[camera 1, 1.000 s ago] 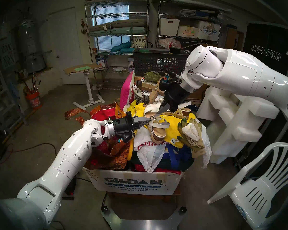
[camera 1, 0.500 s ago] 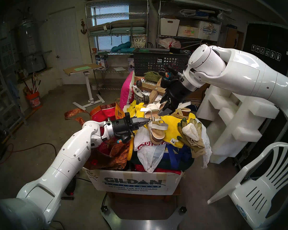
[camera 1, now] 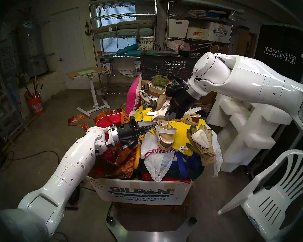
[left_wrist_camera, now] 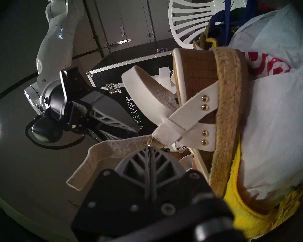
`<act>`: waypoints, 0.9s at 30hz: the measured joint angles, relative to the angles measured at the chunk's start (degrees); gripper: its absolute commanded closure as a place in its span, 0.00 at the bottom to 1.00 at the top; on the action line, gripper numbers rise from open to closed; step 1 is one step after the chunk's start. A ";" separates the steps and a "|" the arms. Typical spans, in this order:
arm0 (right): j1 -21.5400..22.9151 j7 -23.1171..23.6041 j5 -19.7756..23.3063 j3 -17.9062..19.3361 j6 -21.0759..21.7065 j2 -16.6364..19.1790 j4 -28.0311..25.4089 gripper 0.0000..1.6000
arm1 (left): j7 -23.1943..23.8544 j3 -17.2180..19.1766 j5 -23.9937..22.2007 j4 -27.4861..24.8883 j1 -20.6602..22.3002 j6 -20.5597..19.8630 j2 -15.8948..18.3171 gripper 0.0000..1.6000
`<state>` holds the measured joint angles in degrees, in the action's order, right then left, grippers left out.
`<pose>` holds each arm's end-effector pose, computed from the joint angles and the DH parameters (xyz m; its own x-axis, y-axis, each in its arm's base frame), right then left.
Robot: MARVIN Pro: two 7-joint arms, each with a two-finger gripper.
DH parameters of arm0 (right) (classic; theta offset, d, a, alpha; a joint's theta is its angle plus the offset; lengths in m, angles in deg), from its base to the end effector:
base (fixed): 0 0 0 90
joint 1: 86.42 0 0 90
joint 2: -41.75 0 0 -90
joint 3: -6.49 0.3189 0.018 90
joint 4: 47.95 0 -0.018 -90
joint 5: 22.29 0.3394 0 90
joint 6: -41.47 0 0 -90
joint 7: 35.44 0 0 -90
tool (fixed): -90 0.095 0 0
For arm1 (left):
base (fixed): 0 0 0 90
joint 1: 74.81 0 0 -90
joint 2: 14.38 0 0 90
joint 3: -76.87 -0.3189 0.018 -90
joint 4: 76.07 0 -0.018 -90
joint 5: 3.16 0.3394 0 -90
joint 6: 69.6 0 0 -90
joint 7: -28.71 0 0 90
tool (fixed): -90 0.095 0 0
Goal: Unbuckle a shoe
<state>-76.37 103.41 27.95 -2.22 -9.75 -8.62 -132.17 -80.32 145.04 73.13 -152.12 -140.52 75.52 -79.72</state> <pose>0.5307 0.0790 -0.0444 0.0611 0.8587 0.5089 0.9749 -0.1606 0.1540 0.5001 -0.0304 -0.2537 -0.9176 -0.3481 -0.1919 0.2172 -0.0348 -0.9755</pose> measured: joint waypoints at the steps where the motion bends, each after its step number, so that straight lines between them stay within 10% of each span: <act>1: -0.15 0.25 0.01 -0.12 -0.05 -0.17 0.11 0.51 | -0.01 0.02 -0.03 -0.01 -0.02 0.00 0.03 1.00; 4: -0.33 0.64 0.03 -0.31 -0.09 -0.42 0.18 0.47 | -0.01 0.05 -0.13 -0.10 -0.06 0.00 0.09 1.00; 6: -0.44 1.02 0.03 -0.45 -0.14 -0.65 0.30 0.24 | 0.00 0.06 -0.24 -0.16 -0.09 0.00 0.17 1.00; 11: -0.61 1.56 -0.09 -0.84 -0.22 -1.27 0.81 0.18 | 0.08 0.07 -0.45 -0.38 -0.18 0.00 0.35 1.00; 15: -0.75 1.93 -0.56 -1.15 -0.45 -1.83 1.54 0.33 | 0.13 0.07 -0.54 -0.58 -0.27 0.00 0.47 1.00; 16: -0.82 2.14 -0.95 -1.36 -0.53 -2.17 2.01 0.52 | 0.16 0.07 -0.58 -0.66 -0.31 0.00 0.53 1.00; 22: -1.09 2.64 -2.45 -2.58 -0.61 -3.52 3.56 0.62 | 0.27 0.07 -0.75 -0.87 -0.44 0.00 0.70 1.00; 24: -1.20 2.83 -2.76 -2.79 -0.62 -3.96 3.98 0.75 | 0.31 0.07 -0.78 -0.92 -0.48 0.00 0.77 1.00; 25: -1.24 2.91 -2.85 -2.84 -0.63 -4.12 4.12 1.00 | 0.32 0.07 -0.79 -0.93 -0.49 0.00 0.79 1.00; 27: -1.27 3.01 -3.03 -2.87 -0.61 -4.37 4.26 1.00 | 0.32 0.07 -0.80 -0.94 -0.51 0.00 0.83 1.00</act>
<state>-77.64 106.42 24.92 -5.09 -10.36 -12.99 -127.91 -80.00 145.11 72.33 -153.05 -141.02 75.52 -78.89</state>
